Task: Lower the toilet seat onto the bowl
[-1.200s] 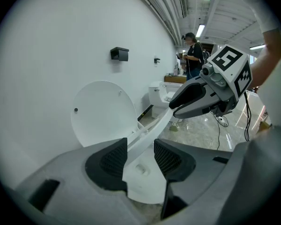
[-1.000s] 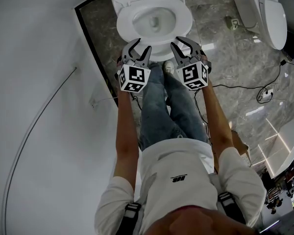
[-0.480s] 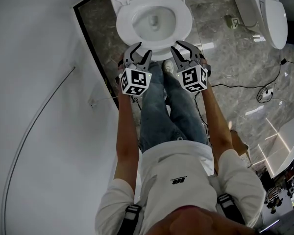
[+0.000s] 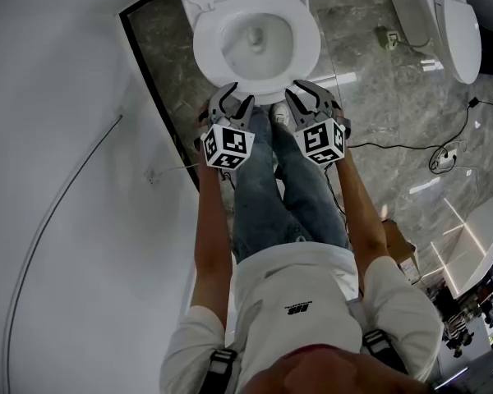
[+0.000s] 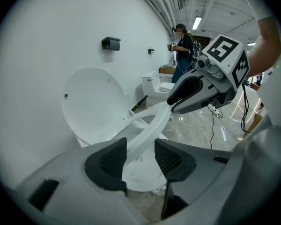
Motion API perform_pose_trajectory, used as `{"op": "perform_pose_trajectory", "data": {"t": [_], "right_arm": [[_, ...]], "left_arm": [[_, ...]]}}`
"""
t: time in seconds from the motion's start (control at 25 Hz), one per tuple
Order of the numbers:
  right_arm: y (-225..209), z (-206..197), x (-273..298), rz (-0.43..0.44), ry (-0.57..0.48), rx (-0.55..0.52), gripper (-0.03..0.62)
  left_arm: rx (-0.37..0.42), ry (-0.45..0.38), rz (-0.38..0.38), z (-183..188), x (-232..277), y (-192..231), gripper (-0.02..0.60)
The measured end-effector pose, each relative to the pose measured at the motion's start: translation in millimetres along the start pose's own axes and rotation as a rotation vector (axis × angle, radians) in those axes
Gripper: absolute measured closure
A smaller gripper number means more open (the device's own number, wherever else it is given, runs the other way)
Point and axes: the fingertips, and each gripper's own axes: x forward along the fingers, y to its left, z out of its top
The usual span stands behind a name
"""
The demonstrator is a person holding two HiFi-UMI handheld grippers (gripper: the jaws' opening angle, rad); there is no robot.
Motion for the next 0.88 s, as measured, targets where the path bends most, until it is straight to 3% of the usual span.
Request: {"op": "perform_pose_trajectory", "data": {"t": [0.64, 0.88], "right_arm": [[19.8, -30.6, 7.1, 0.036, 0.047, 0.035, 0.497], [28.3, -46.2, 10.8, 0.049, 0.076, 0.054, 0.507]], "left_arm": [[0.000, 0.052, -0.048, -31.3, 9.7, -23.0, 0.383], [-0.044, 0.059, -0.083, -43.8, 14.4, -34.3, 0.374]]}}
